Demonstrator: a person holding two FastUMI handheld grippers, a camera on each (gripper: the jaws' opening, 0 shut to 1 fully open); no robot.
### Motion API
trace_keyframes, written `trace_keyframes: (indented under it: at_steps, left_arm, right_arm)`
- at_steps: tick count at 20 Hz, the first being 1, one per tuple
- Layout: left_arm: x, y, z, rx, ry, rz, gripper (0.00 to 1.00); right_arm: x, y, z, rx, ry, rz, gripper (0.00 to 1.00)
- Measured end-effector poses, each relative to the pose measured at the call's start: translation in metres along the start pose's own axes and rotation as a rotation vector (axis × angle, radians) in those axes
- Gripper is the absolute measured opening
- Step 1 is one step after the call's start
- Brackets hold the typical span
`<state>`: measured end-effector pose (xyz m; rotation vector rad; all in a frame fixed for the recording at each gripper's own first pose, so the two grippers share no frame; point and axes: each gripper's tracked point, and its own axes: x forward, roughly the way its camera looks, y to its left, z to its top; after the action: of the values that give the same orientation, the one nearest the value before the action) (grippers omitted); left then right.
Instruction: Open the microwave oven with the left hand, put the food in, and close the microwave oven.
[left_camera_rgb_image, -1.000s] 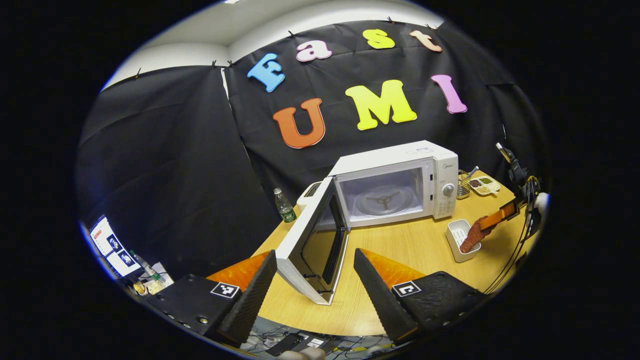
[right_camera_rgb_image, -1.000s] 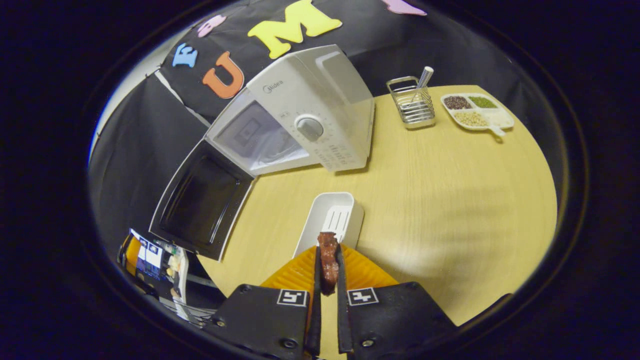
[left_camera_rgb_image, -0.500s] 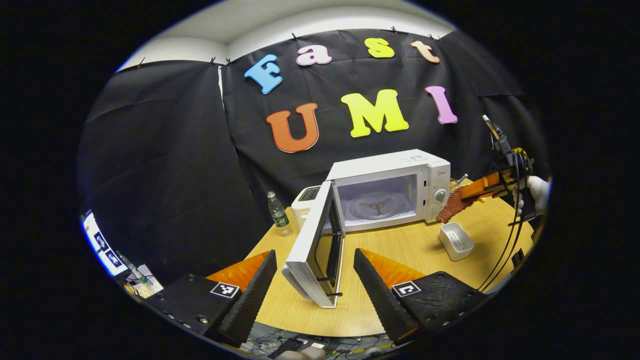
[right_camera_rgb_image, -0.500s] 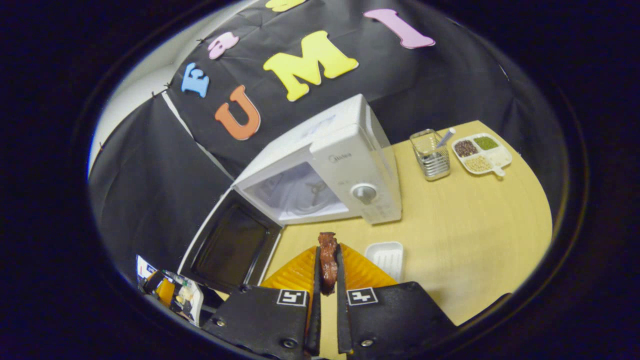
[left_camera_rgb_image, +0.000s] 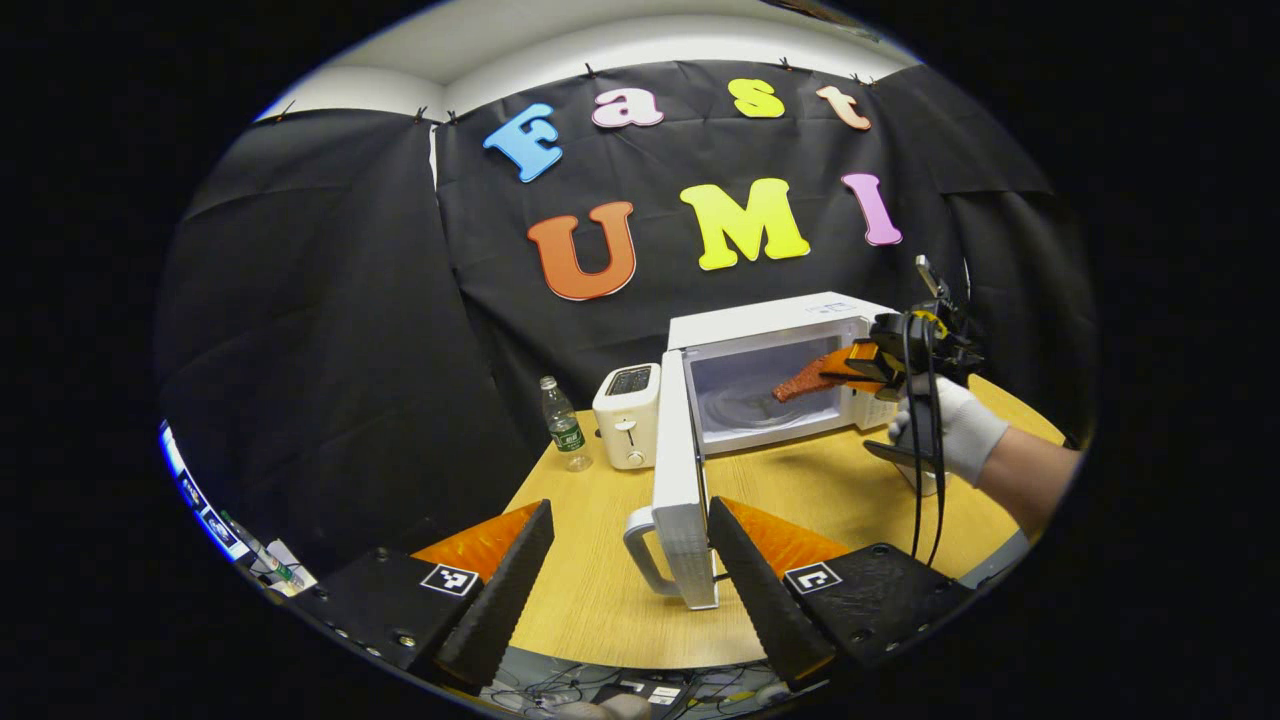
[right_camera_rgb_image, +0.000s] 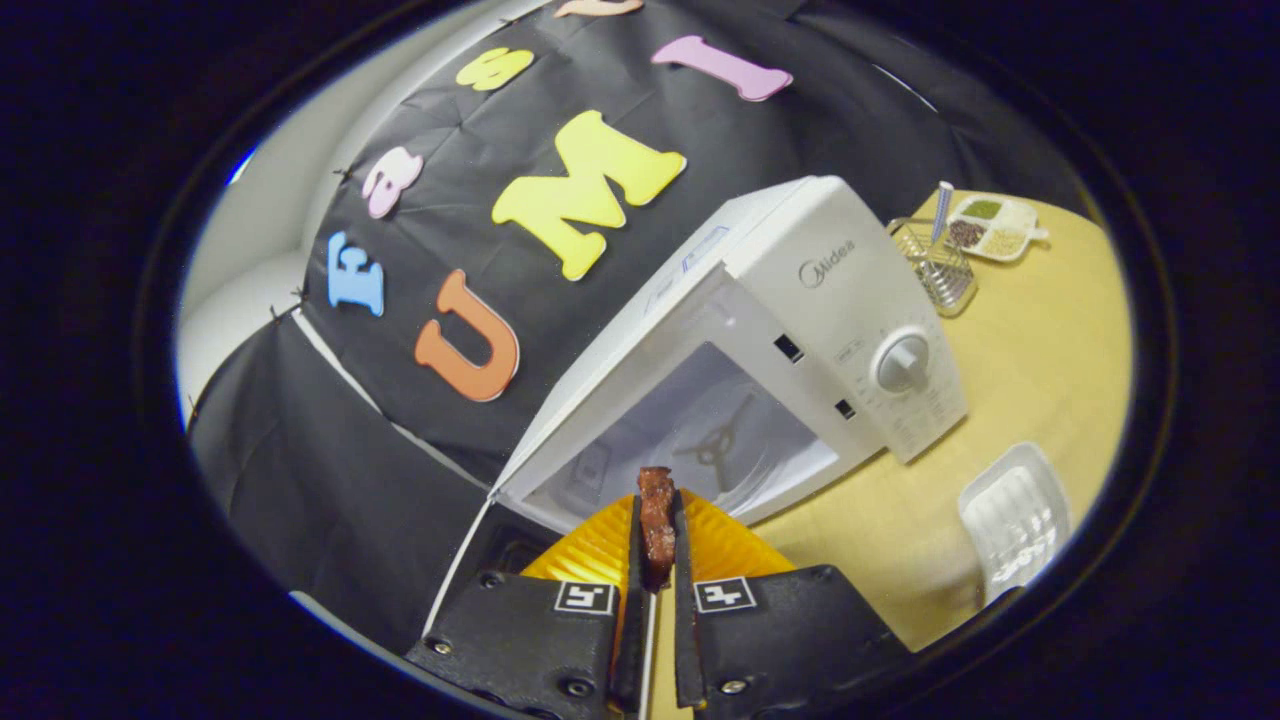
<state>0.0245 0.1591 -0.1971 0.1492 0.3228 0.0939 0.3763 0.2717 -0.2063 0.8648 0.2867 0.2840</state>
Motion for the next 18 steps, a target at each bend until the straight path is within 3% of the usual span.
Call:
trace_keyframes:
  at_steps: [4,8,16,18]
  left_arm:
    - [0.002,0.015,-0.018,-0.029,0.014,0.005,0.95]
    - [0.008,0.03,-0.031,-0.03,0.03,0.026,0.95]
    - [0.017,0.037,-0.033,-0.007,0.04,0.018,0.95]
    - [0.018,0.036,-0.034,-0.011,0.044,0.015,0.95]
  right_arm:
    - [0.059,-0.013,-0.02,0.145,-0.07,-0.036,0.16]
    - [0.103,-0.034,-0.03,0.173,-0.126,-0.086,0.16]
    - [0.135,-0.056,-0.033,0.062,-0.183,-0.16,0.17]
    - [0.135,-0.055,-0.03,-0.009,-0.193,-0.169,0.24]
